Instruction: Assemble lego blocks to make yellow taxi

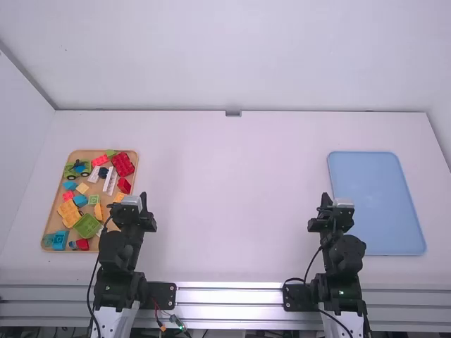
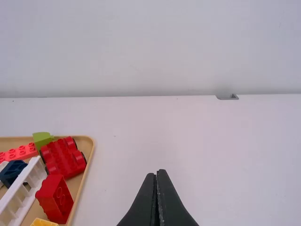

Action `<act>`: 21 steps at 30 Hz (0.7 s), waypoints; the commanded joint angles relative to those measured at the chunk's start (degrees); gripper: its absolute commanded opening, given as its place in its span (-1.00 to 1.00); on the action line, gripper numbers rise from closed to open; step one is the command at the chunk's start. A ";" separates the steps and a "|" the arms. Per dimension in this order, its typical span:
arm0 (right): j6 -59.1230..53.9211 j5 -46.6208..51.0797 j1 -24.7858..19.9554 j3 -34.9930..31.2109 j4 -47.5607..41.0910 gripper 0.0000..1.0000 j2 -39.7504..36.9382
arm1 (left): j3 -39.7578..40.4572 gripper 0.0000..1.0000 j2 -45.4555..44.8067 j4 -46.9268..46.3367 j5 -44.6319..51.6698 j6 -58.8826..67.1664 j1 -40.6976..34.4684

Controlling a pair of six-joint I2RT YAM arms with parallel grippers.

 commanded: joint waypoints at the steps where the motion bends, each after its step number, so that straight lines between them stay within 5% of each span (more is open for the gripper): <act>1: -0.15 0.20 0.00 0.02 0.02 -0.99 0.00 | 0.00 -1.00 0.00 0.00 -0.02 0.02 0.00; 21: -2.08 -0.56 0.99 10.19 -2.79 -0.66 11.52 | 8.02 -0.67 11.11 -1.54 -5.85 -1.93 0.55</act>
